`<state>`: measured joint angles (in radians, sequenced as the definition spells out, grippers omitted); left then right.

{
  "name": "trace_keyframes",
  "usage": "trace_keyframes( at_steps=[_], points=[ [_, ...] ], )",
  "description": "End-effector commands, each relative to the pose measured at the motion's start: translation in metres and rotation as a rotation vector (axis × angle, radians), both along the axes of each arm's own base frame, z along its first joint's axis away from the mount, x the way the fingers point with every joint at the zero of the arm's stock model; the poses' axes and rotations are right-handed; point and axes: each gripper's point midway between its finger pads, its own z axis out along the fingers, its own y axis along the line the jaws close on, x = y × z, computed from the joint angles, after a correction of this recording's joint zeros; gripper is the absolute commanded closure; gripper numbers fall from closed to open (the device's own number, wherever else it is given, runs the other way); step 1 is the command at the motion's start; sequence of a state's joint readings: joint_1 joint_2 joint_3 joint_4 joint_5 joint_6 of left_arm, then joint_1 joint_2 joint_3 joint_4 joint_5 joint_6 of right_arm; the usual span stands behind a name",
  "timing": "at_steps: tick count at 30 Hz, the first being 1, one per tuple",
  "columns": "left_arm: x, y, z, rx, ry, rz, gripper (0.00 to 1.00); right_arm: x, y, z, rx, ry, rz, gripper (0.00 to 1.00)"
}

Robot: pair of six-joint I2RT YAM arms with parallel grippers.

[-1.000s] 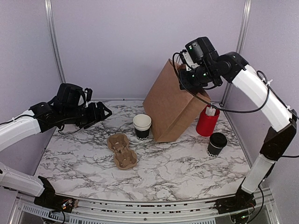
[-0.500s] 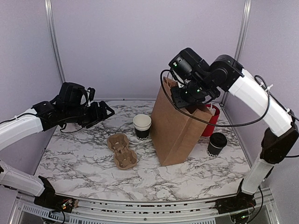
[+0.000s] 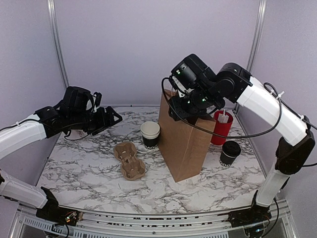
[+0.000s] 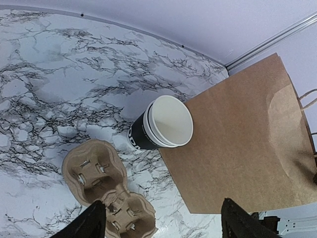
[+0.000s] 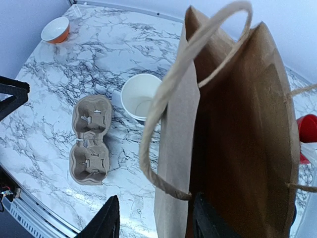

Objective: Pack the takeout coffee

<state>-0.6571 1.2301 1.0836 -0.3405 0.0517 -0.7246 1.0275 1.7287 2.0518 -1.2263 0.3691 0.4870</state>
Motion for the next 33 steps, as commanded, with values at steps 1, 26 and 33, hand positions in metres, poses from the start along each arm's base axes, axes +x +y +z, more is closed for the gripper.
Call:
trace_keyframes(
  at_steps=[1,26,33],
  points=[
    [0.006,-0.005,0.018,-0.027,-0.046,-0.011,0.19,-0.007,0.010,0.049,0.169,-0.077,0.059,0.50],
    [0.005,-0.002,0.019,-0.031,-0.051,-0.001,0.19,0.034,-0.092,0.107,0.299,-0.251,-0.079,0.28],
    [0.001,0.002,0.017,-0.033,-0.047,0.005,0.19,0.050,-0.096,0.055,0.269,-0.155,-0.025,0.30]
  ],
)
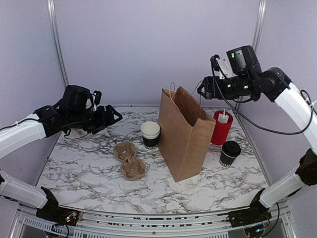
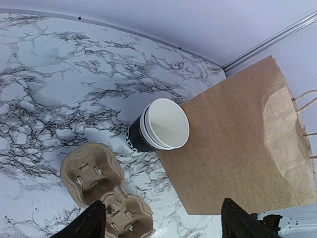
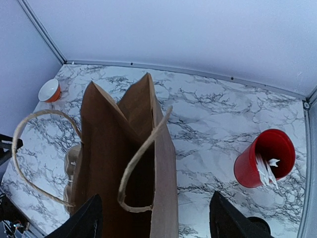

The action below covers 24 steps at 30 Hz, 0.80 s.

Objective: Pack the takeout coffee

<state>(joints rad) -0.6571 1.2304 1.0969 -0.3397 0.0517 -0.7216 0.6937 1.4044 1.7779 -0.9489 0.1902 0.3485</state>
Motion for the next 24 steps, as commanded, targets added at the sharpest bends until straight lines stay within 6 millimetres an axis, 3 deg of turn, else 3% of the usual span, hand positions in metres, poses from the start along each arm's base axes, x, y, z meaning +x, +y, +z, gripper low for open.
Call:
trace_keyframes(
  at_steps=[1,7,18,20,22,24],
  points=[
    [-0.001,0.003,0.011,-0.027,-0.034,0.007,0.19,0.003,0.011,-0.015,0.024,0.019,0.094,0.30],
    [-0.002,0.004,0.009,-0.027,-0.029,0.009,0.19,0.011,0.013,-0.042,-0.018,0.056,0.091,0.34],
    [-0.003,0.004,0.000,-0.023,-0.010,0.009,0.19,0.023,0.017,-0.069,-0.058,0.085,0.068,0.62],
    [-0.003,0.004,0.000,-0.023,-0.007,0.007,0.19,0.025,0.014,-0.067,-0.068,0.080,0.051,0.71],
    [-0.004,0.004,-0.001,-0.022,-0.006,0.007,0.19,0.025,0.010,-0.065,-0.080,0.074,0.035,0.89],
    [-0.004,0.004,-0.001,-0.022,-0.006,0.008,0.19,0.025,0.005,-0.063,-0.096,0.073,0.018,1.00]
  ],
)
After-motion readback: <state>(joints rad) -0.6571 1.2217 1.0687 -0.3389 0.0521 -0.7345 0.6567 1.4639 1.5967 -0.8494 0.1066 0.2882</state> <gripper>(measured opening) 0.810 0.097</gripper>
